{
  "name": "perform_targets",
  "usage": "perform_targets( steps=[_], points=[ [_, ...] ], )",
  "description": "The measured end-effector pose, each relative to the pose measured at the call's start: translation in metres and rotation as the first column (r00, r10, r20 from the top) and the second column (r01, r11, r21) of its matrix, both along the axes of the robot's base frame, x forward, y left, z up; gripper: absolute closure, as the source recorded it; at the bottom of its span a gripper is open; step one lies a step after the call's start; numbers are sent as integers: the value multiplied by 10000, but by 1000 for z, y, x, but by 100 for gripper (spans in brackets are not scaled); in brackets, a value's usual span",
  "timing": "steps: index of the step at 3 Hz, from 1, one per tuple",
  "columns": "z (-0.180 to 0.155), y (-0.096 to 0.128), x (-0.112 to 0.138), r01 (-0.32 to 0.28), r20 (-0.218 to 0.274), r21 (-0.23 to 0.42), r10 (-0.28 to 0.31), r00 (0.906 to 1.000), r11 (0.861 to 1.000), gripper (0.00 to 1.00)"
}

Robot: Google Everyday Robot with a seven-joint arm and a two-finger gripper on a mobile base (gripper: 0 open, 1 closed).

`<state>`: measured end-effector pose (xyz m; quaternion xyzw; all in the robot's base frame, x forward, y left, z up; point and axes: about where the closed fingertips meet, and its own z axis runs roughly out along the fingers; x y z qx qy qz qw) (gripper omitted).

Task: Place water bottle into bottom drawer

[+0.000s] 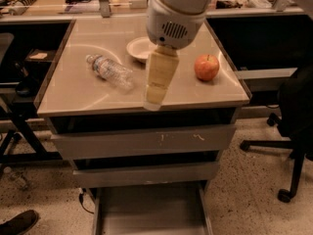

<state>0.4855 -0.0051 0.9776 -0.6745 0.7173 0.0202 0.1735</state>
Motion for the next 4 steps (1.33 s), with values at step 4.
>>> perform_targets(
  steps=[4],
  points=[
    [-54, 66, 103, 743, -442, 16, -742, 9963, 9972, 0]
  ],
)
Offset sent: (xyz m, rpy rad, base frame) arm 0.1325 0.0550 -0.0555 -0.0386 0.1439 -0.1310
